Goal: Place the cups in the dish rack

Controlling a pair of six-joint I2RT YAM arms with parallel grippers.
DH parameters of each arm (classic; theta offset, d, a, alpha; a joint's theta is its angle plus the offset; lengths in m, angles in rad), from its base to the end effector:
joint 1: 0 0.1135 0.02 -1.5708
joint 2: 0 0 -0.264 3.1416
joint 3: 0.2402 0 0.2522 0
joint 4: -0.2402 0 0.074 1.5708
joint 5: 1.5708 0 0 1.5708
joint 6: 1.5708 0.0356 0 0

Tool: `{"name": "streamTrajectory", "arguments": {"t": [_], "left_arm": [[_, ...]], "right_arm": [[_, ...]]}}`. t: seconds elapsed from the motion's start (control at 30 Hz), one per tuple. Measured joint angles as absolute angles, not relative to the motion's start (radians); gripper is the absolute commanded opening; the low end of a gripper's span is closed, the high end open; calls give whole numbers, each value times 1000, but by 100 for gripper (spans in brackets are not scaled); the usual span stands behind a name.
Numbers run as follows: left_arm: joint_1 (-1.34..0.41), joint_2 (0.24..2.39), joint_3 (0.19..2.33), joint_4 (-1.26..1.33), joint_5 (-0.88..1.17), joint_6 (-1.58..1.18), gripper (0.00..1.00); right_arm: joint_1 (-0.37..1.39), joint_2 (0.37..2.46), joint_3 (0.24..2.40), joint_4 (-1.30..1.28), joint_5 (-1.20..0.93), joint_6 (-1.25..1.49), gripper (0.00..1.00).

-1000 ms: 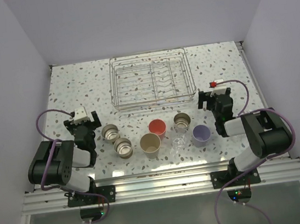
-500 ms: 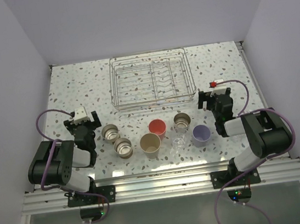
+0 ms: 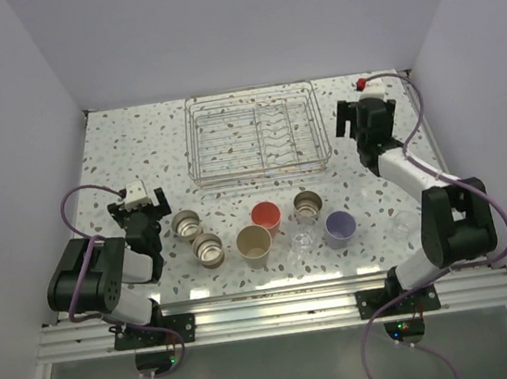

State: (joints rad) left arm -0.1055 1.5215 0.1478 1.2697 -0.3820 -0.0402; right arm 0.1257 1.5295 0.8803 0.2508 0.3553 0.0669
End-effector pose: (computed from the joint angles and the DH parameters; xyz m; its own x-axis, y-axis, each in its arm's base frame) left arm 0.2204 -0.0100 0.1376 -0.0923 -0.0277 -0.9953 -0.2749 0.9615 -0.0013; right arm 0.3383 0.0303 0.2353 -0.3706 0.0163 -0.9286 0.2259 0.9714 -0.0730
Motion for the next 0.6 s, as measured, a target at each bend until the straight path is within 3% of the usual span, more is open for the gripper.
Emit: {"name": "streamTrajectory", "arguments": {"t": [0.2, 0.4, 0.6], "left_arm": [[-105, 1522, 148, 1270, -382, -40, 100], [-105, 1522, 148, 1270, -382, -40, 100], [-105, 1522, 148, 1270, -382, -40, 100]], "right_arm": [[127, 1492, 1044, -12, 358, 110, 98], [127, 1391, 1137, -352, 348, 332, 98], [123, 1221, 1165, -578, 177, 524, 98]]}}
